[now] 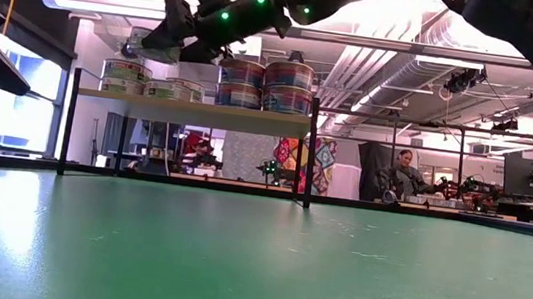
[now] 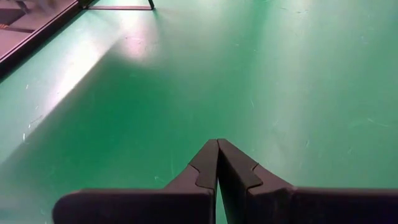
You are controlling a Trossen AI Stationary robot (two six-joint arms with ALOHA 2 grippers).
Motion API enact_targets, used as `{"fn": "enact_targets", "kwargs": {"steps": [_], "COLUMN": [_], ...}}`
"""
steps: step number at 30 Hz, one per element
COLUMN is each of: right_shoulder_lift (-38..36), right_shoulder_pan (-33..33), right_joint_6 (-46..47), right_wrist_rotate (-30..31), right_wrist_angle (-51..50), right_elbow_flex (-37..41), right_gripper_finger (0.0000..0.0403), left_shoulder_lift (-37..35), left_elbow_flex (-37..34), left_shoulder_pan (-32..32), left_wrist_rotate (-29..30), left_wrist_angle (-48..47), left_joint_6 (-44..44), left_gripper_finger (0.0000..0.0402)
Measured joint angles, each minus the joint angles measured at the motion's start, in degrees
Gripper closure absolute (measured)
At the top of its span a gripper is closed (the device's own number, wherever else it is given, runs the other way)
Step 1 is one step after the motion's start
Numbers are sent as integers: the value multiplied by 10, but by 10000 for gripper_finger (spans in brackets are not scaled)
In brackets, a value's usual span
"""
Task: Stack canned seafood by type on shelf
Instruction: Stack the green tuna can on the other green tuna can on the shelf
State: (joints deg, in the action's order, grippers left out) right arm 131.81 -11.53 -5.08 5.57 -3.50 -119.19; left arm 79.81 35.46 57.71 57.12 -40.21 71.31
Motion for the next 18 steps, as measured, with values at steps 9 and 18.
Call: {"fn": "enact_targets", "kwargs": {"steps": [9, 18], "right_shoulder_lift": [-2, -3], "right_shoulder_pan": [-4, -23], "right_joint_6": [47, 66], "right_wrist_rotate": [-26, -26], "right_wrist_angle": [-14, -37], "right_elbow_flex": [-1, -2], "right_gripper_finger": [57, 57], "left_shoulder_lift": [0, 0], "left_elbow_flex": [0, 0], "left_shoulder_pan": [0, 0], "left_wrist_rotate": [0, -1], "left_wrist_angle": [0, 2], "left_joint_6": [0, 0], "left_gripper_finger": [401, 402]}}
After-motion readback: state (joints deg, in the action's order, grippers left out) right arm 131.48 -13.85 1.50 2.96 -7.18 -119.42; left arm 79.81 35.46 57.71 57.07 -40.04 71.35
